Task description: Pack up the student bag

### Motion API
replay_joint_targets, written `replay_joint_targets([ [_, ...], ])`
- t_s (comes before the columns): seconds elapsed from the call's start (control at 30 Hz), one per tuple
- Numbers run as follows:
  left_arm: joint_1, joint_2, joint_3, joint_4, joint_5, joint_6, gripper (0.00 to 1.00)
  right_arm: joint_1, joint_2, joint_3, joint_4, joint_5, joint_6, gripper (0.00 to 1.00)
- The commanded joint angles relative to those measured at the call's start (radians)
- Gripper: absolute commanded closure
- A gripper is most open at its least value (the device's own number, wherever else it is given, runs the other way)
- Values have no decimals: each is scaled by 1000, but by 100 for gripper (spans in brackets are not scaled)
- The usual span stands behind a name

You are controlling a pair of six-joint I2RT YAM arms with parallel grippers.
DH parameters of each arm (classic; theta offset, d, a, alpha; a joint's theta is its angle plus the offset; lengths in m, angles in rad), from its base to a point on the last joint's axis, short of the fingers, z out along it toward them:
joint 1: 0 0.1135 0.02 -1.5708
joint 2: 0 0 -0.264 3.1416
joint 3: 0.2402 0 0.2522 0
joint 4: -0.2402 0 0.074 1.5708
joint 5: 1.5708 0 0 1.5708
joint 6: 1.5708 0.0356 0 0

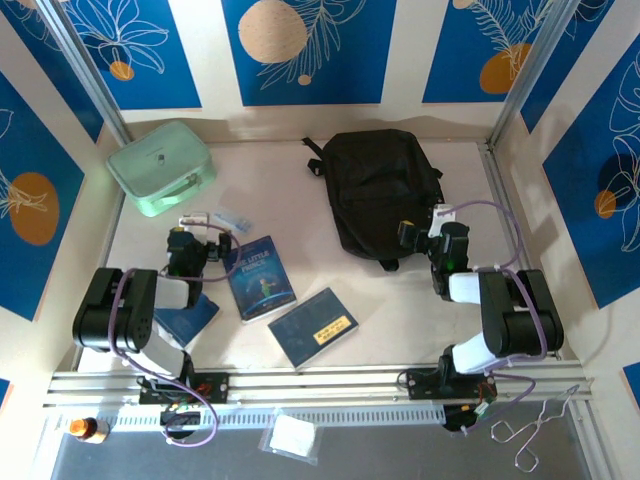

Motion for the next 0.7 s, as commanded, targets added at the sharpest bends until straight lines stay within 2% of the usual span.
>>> replay_joint_targets([
  [0.0, -7, -137, 53, -144, -63, -13, 0, 55, -128, 78, -165, 91, -44, 1],
  [0.07, -9, -206, 71, -224, -90, -29, 0, 74, -175, 131, -292, 128, 20, 1],
  [0.17, -9, -298, 94, -309, -93, -112, 0, 82, -209, 225, -491, 106, 197, 1],
  [0.23, -9, -354, 152, -451, -111, -230, 0, 88, -201, 306, -633, 72, 296, 1],
  [0.3, -9, -392, 247, -655, -120, -356, 0, 105, -172, 368, -704, 26, 329, 1],
  [0.4, -9, -404, 348, -830, -82, -426, 0, 127, -110, 461, -789, -2, 371, 1],
  [0.53, -7, -411, 395, -886, 3, -461, 0, 130, 28, 609, -939, -115, 434, 1],
  [0.67, -7, -386, 423, -887, 143, -449, 0, 149, 174, 689, -976, -215, 473, 1],
])
